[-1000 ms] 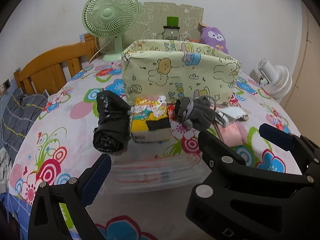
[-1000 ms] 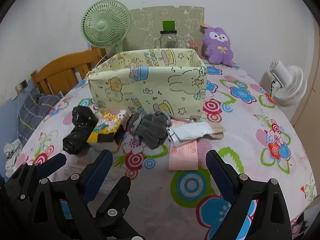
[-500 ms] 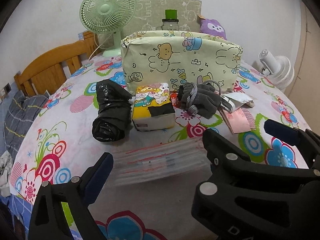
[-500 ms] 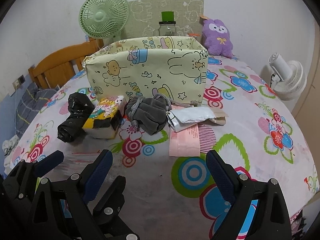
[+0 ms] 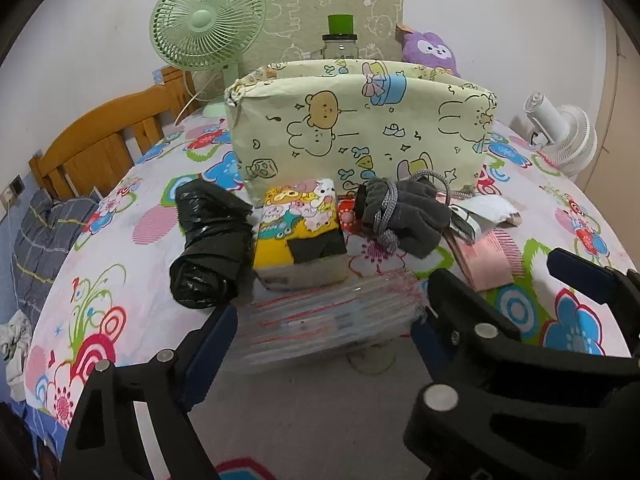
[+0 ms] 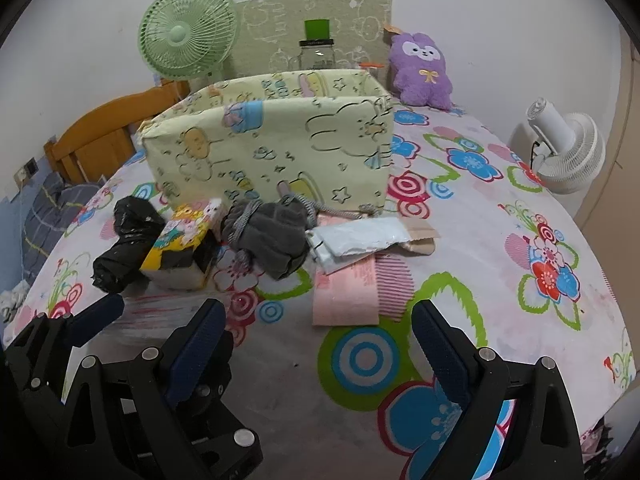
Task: Organize soft objects
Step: 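Move both tools toward the grey gloves and clear plastic bags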
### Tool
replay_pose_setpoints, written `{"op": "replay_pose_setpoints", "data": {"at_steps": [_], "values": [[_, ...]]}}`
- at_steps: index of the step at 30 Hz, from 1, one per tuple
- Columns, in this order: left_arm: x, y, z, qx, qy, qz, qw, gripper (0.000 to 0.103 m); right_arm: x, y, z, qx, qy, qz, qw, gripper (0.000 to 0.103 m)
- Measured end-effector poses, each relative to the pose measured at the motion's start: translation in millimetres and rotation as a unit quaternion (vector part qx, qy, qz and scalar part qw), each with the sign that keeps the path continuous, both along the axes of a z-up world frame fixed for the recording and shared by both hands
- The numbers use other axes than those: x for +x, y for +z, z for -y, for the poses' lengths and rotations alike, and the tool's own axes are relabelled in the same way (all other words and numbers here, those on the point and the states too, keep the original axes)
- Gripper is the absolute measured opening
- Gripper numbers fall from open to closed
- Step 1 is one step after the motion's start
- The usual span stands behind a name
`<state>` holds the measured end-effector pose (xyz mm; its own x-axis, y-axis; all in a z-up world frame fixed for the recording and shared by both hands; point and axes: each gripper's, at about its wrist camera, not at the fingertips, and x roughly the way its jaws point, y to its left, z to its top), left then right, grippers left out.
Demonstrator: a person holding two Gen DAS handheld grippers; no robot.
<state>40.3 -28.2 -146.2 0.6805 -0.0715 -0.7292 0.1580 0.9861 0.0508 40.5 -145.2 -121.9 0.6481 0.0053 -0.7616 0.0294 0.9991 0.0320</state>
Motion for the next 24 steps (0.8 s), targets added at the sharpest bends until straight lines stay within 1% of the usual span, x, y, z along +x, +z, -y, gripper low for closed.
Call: {"op": "replay_pose_setpoints", "data": {"at_steps": [5,7,12,15,16,17,18,19,20,21,22,24], "values": [[8,0,9,0.006,-0.011,-0.001,0.9999,0.087,5,-1,7,0.004,-0.013,-0.005,1.000,0.096],[9,1,12,0.007,-0.019,0.002,0.9998,0.084,7,-1,9,0.007,-0.016,-0.006,1.000,0.096],[11,2,22,0.007,-0.043,0.002,0.9990,0.085,12,-2,18,0.007,-0.025,-0.011,1.000,0.096],[16,1,24,0.006,-0.044,-0.004,0.9990,0.085,15,-3,20,0.005,-0.027,-0.013,1.000,0.096],[18,0,25,0.007,-0.042,-0.007,0.9991,0.082,15,-3,21,0.005,-0.027,-0.014,1.000,0.096],[19,-1,25,0.009,-0.040,-0.009,0.9991,0.073,16,-4,21,0.005,-0.027,-0.015,0.999,0.096],[20,-2,25,0.007,-0.041,-0.012,0.9991,0.070,17,-5,22,0.006,-0.026,-0.017,0.999,0.096],[20,-1,24,-0.001,-0.045,-0.016,0.9988,0.064,17,-5,23,0.009,-0.026,-0.018,0.999,0.096],[20,-1,25,-0.008,-0.050,-0.021,0.9985,0.056,18,-6,23,0.013,-0.027,-0.019,0.999,0.096],[20,0,25,-0.015,-0.055,-0.026,0.9980,0.052,18,-6,24,0.015,-0.027,-0.019,0.999,0.096],[19,0,27,-0.020,-0.059,-0.029,0.9976,0.045,18,-6,24,0.015,-0.027,-0.019,0.999,0.096],[17,1,29,-0.019,-0.061,-0.029,0.9976,0.039,18,-7,24,0.014,-0.025,-0.020,0.999,0.096]]}}
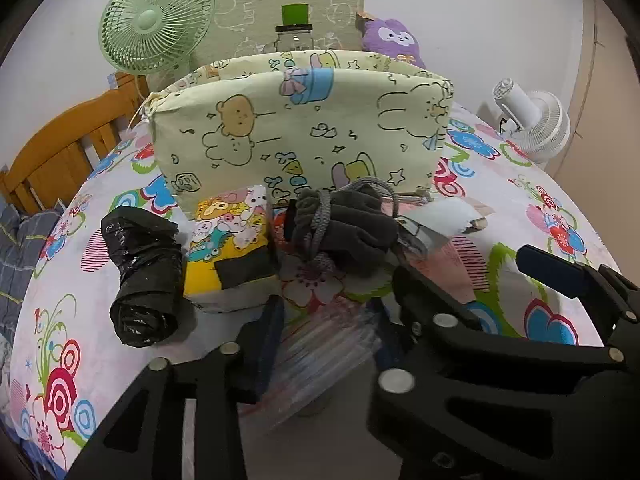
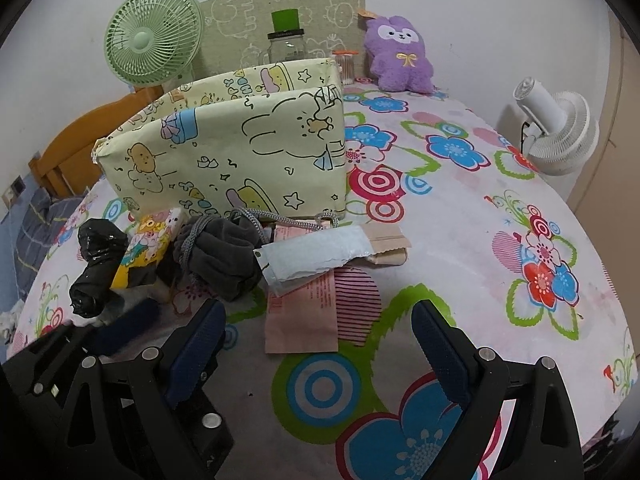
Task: Organize soft objects
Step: 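Move both tools toward the grey gloves and clear plastic bags, then grasp the clear plastic bag with the left tool while the right grasps the grey gloves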
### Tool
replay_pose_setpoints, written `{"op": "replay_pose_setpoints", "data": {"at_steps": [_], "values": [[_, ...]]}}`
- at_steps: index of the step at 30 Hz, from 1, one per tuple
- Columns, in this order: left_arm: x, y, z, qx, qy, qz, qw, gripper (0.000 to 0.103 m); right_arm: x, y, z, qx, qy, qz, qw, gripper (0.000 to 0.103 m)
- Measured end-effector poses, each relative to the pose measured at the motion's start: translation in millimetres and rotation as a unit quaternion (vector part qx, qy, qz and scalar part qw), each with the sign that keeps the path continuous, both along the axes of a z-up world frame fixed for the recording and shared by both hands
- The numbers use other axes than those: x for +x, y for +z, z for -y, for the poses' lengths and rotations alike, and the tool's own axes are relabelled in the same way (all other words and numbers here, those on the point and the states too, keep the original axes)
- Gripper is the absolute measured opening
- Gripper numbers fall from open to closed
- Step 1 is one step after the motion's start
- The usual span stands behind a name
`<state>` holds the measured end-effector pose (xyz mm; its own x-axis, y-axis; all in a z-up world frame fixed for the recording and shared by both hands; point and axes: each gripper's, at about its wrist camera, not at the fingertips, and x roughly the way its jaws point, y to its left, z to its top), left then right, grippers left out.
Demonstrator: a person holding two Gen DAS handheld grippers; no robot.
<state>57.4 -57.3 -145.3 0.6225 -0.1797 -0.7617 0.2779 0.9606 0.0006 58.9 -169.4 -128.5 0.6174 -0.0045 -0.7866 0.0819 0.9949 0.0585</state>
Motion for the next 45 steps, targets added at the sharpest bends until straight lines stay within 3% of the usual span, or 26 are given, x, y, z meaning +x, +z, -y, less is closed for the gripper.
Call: {"op": "replay_pose_setpoints", "data": {"at_steps": [8,19,34,45], "values": [[-8,1,1,-0.004,0.009,0.001,0.9999,0.021,-2,0,2,0.009,0.007,0.000,1.000,0.096],[-14,10,1,-0.011,0.020,0.006,0.9997,0.011,-8,8,4,0.016,0.010,0.009,1.000,0.096],[9,16,-22,-0.046,0.052,-0.006,0.9976,0.010,21,19,-16,0.012,0.046,0.015,0.999,0.091],[18,5,-32,-0.074,0.061,-0.035,0.9948,0.010,36,11,-37,0.012,0.094,0.014,0.995,0.080]]}}
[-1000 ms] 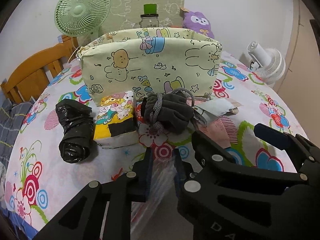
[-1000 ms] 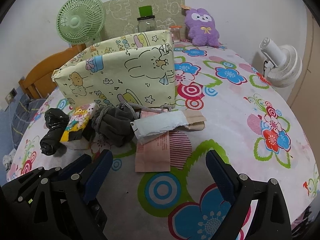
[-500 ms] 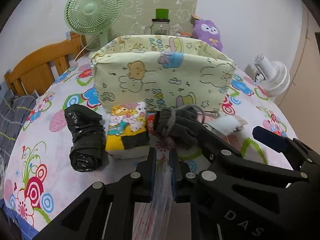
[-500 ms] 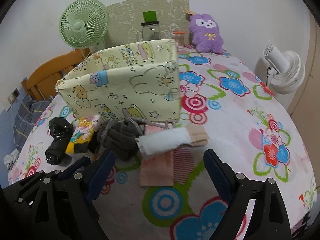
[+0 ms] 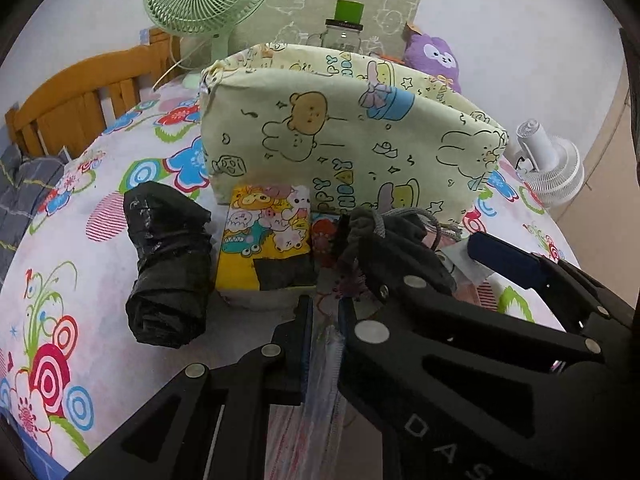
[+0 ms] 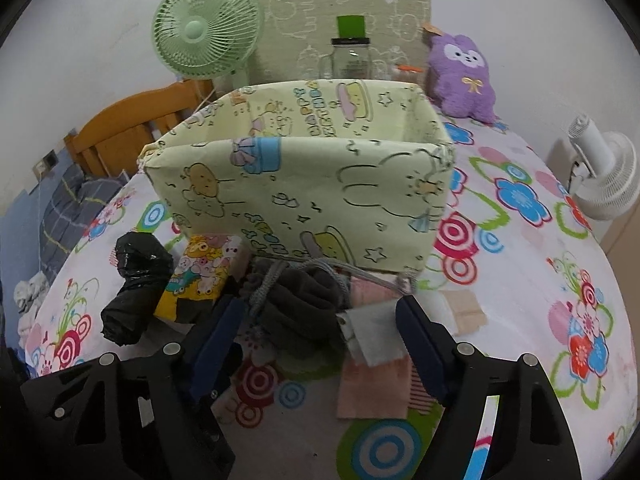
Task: Organize soft objects
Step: 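Grasp the clear plastic bag with the left tool while the right grasps the grey gloves, then lift and carry the clear bag with the left tool while the right carries the grey gloves to the box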
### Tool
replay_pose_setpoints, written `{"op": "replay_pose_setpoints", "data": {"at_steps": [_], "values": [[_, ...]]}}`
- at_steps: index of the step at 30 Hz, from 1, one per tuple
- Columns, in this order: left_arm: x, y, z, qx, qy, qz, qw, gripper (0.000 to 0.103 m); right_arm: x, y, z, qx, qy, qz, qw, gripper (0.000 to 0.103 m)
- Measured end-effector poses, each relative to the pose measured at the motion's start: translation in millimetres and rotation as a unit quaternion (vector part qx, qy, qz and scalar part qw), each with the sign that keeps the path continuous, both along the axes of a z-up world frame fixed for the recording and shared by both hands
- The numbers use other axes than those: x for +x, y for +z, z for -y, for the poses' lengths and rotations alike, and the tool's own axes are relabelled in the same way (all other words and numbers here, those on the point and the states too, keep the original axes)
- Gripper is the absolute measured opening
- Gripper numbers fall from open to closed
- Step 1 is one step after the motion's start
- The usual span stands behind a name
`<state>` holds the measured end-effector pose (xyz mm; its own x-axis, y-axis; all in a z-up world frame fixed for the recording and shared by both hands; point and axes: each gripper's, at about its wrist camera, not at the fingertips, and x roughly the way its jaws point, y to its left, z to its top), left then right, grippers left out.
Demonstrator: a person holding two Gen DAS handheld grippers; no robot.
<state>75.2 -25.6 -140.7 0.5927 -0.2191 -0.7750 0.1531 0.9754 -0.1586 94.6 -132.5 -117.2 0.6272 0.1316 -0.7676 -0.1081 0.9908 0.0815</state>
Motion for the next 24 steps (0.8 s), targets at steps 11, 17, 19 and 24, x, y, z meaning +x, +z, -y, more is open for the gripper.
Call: {"op": "replay_pose_setpoints", "data": {"at_steps": [11,17,19,24], "values": [[-4,0,2,0.008,-0.001,0.006,0.9999,0.010,0,-7,0,0.022,0.011,-0.014,1.000,0.031],[-10,4,6,0.016,-0.007,0.015,0.9997,0.010,-6,-3,6,0.029,0.000,-0.011,1.000,0.023],[-13,8,8,0.018,-0.009,0.020,0.9996,0.010,-9,0,8,0.030,-0.004,-0.008,1.000,0.023],[-19,16,12,0.020,-0.013,0.032,0.9992,0.010,-17,10,13,0.031,-0.012,0.005,0.999,0.021]]}}
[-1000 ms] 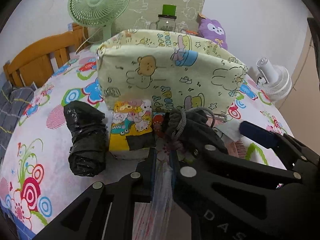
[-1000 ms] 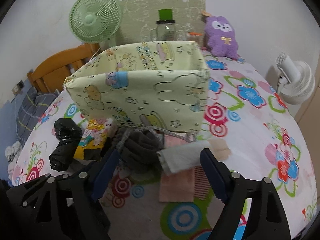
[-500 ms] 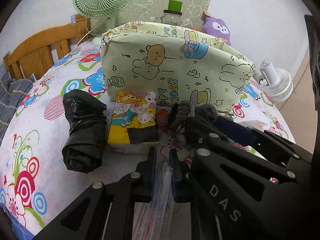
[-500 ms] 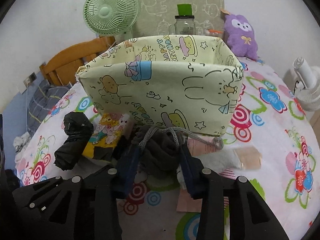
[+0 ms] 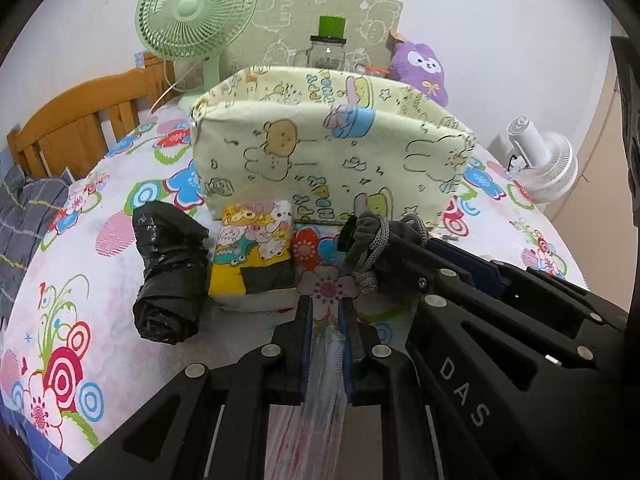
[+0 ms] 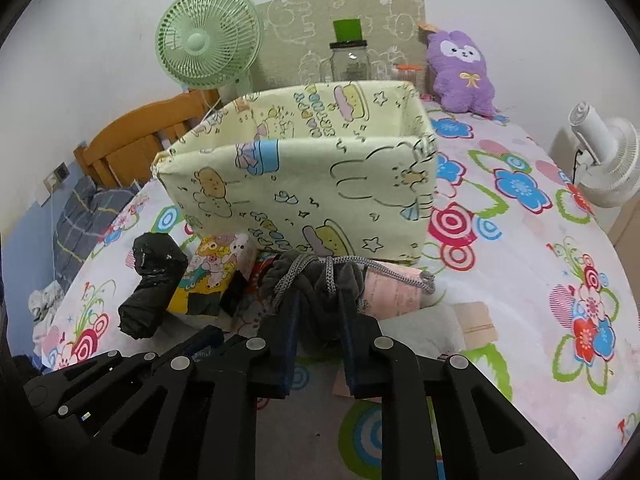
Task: Organize soft objects
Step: 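Lift and carry the clear bag with the left tool while the right carries the grey gloves to the box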
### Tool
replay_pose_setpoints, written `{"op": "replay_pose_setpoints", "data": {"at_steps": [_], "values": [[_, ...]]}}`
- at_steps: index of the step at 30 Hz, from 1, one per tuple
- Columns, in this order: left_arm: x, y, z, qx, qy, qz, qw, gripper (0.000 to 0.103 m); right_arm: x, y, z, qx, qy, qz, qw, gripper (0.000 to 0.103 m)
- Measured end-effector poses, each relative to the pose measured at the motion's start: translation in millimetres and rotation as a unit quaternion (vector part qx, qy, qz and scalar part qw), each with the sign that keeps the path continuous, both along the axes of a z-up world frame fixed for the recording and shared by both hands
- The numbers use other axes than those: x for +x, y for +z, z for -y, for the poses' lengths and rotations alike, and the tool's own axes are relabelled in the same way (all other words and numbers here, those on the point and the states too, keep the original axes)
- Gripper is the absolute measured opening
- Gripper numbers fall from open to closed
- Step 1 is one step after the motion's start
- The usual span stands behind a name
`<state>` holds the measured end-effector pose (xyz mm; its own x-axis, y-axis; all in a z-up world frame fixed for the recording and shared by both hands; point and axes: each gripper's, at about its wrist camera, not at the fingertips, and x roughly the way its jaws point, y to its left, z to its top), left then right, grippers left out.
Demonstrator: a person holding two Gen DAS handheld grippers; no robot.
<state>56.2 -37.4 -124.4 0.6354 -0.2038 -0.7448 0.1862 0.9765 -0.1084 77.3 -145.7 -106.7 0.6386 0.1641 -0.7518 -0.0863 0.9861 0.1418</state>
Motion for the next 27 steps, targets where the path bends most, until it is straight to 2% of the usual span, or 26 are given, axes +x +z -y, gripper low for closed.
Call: {"op": "replay_pose_setpoints", "data": {"at_steps": [27], "values": [[-29,71,10,0.006,-0.021,0.078,0.9967,0.010,-32,77,13,-0.006,-0.033,0.073,0.997,0.018]]}}
